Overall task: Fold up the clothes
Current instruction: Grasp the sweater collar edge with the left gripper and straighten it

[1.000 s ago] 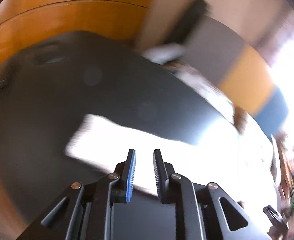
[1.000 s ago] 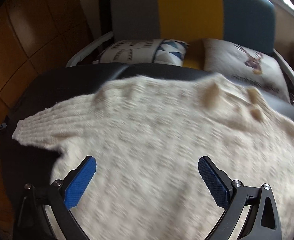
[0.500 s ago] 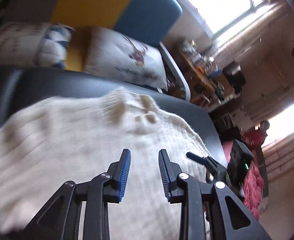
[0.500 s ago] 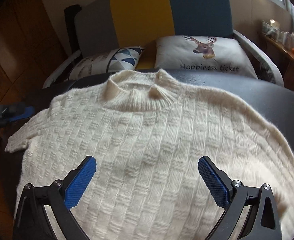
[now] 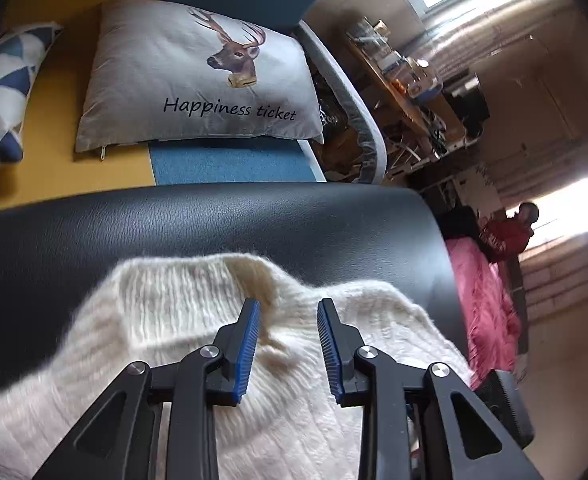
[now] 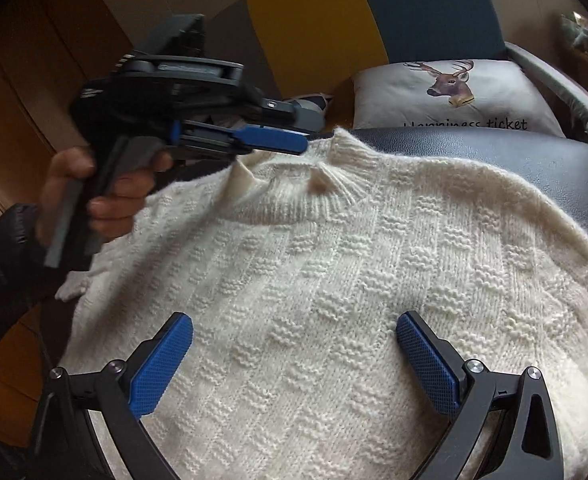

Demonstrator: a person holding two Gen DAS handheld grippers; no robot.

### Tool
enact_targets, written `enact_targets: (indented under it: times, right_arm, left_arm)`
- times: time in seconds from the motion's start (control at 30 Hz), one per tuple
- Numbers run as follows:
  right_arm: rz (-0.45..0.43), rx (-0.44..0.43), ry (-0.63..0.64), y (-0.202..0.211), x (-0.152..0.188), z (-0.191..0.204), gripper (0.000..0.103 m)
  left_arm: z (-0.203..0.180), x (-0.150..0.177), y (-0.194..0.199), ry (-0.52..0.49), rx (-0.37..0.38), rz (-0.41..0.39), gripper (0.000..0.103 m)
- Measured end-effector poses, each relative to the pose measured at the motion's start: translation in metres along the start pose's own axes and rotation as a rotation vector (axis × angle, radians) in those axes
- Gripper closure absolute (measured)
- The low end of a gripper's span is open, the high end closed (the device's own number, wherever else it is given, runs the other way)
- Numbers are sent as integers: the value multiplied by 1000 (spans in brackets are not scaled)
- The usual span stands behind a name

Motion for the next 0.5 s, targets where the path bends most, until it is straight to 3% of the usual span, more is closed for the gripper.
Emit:
enact_targets:
  times: [0.13, 0.23, 0.27, 0.3, 0.37, 0.43, 0.5]
  right_arm:
    - [-13, -13, -6, -1, 0, 1, 0]
    - [-21, -22, -11, -1, 1, 2, 0]
    - [-24, -26, -14, -1, 1, 2, 0]
    - [-25, -28, -16, -1, 1, 2, 0]
    - [-26, -25, -16, -1, 0, 2, 0]
    - [-26, -23, -14, -1, 0, 2, 0]
    - [-36, -30, -21, 0, 0, 0, 0]
  left_arm:
    - [-1, -1, -9, -42, 4, 16, 73]
    - [-19, 4, -14, -79, 91, 71, 73]
    - [-26, 6, -15, -92, 120, 90, 75]
    - [-36, 8, -16, -129, 144, 98, 89]
    - [-52, 6, -12, -225, 112, 42, 101]
    - [-56, -5, 2, -210, 142, -40, 101]
    - [-48, -10, -2, -199, 103, -52, 101]
Point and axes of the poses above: each gripper's, at about its wrist camera, not at the fingertips, and y roughly against the way its jaws point, z to its left, x to its underside, the point moved 9 cm from there along -y, roughly the way its jaws point, and after that the axes turned 12 degrees about -x, right-handed, at the moved point
